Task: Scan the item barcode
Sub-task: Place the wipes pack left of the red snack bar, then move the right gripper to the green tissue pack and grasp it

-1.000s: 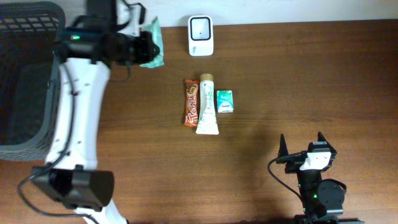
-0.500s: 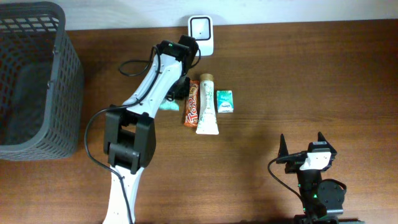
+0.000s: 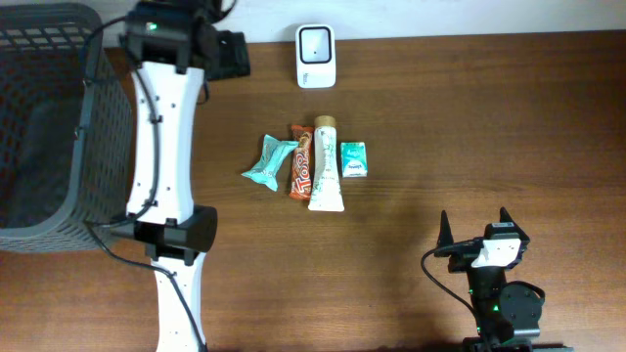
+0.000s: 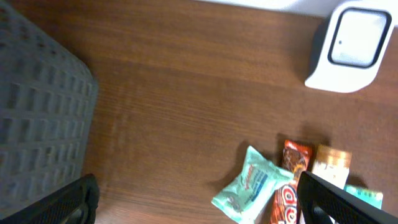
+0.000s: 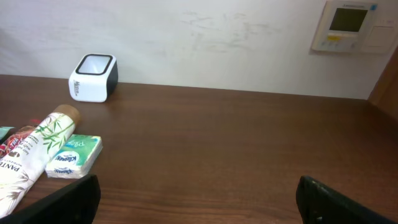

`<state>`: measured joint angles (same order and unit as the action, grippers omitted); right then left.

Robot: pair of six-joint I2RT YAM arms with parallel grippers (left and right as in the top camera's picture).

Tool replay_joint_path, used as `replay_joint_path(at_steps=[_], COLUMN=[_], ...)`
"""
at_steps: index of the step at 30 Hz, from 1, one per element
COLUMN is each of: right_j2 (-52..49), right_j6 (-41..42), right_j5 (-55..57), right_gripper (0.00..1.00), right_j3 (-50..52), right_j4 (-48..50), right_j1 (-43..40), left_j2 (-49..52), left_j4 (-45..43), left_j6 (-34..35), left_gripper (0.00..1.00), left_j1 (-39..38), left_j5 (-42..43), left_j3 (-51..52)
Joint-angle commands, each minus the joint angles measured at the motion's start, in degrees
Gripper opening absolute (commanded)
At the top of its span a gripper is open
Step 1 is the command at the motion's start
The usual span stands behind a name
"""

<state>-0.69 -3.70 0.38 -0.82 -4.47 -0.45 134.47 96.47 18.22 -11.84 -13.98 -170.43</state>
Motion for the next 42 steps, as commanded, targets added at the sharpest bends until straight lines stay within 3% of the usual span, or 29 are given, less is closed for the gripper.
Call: replay_joint_path(at_steps=[1,4,7,9,11,13,15,17,18,20,22,24,26,28,30,31,34,36,37,38,42], right_j2=[0.3,0.3,0.3,0.3,0.3,0.3,0.3,0.3,0.0,-3.6,-12.3,-23.4,-36.8,-57.1,-66.3,-73.6,-89.5,-98.2,-103.5,-108.0,-118.5], right_j6=[-0.4,-6.2,-6.2,-0.3,7.2,7.9,12.3,13.2,13.2,7.8,-0.5,-8.4,-10.0,-10.0,-8.6,-6.4,-6.3,-2.6,3.1,6.0,6.1], right_j5=[0.3,5.9,5.8,-7.2,-28.5,-36.1,-33.5,-22.1,-17.2,-12.1,-12.7,-17.1,-17.9,-21.3,-30.1,-40.3,-53.7,-52.9,-48.9,-46.5,-44.6], right_gripper=[0.99,0.99,0.99,0.99,0.99,0.99,0.99,0.99,0.99,0.99,0.99,0.99,0.99,0.99,0.99,0.99,0.99,0.95,0.76,0.69,0.69], right_j3=[0.5,0.5,0.5,0.5,0.5,0.5,0.5,-1.2,-3.4,-12.8,-25.9,-40.3,-55.7,-76.8,-84.6,-89.2,-91.4,-91.4,-91.4,-91.4,-91.4], right_j4=[-0.2,0.5,0.6,8.0,12.7,18.3,32.3,46.1,47.2,44.0,33.5,17.8,-3.0,-33.0,-42.0,-47.5,-50.4,-48.9,-48.7,-48.7,-47.5], right_j1=[-0.3,-0.3,-0.3,-0.3,-0.3,-0.3,-0.3,-0.3,-0.3,-0.3,-0.3,-0.3,-0.3,-0.3,-0.3,-0.3,-0.3,-0.3,-0.2,0.2,3.2], left_j2=[0.0,0.0,0.0,0.0,0.0,0.0,0.0,0.0,0.0,0.0,0.0,0.0,0.0,0.0,0.0,0.0,0.0,0.0,0.0,0.0,0.0], left_j4=[0.3,0.2,0.3,0.2,0.2,0.2,0.2,0.2,0.2,0.2,0.2,0.2,0.2,0.2,0.2,0.2,0.2,0.2,0.2,0.2,0.3], left_j6=[0.2,0.2,0.1,0.2,0.2,0.2,0.2,0.2,0.2,0.2,0.2,0.2,0.2,0.2,0.2,0.2,0.2,0.2,0.2,0.2,0.2], left_gripper=[0.99,0.99,0.99,0.99,0.99,0.99,0.99,0.99,0.99,0.99,0.99,0.99,0.99,0.99,0.99,0.99,0.99,0.99,0.99,0.99,0.99], left_j1=[1.9,3.6,4.0,4.9,4.9,4.7,4.8,4.8,4.8,4.8,4.8,4.8,4.8,4.8,4.8,4.8,4.8,4.8,4.8,4.8,4.8], left_j5=[0.3,0.2,-1.1,-1.0,-0.9,-0.8,-0.8,-0.8,-0.8,-0.8,-0.8,-0.8,-0.8,-0.8,-0.8,-0.8,-0.8,-0.8,-0.8,-0.8,-0.8], left_j3=[-0.4,-0.2,-0.2,-0.2,-0.2,-0.2,-0.2,-0.2,-0.2,-0.2,-0.2,-0.2,-0.2,-0.2,-0.2,-0.2,-0.2,-0.2,-0.2,-0.2,-0.2])
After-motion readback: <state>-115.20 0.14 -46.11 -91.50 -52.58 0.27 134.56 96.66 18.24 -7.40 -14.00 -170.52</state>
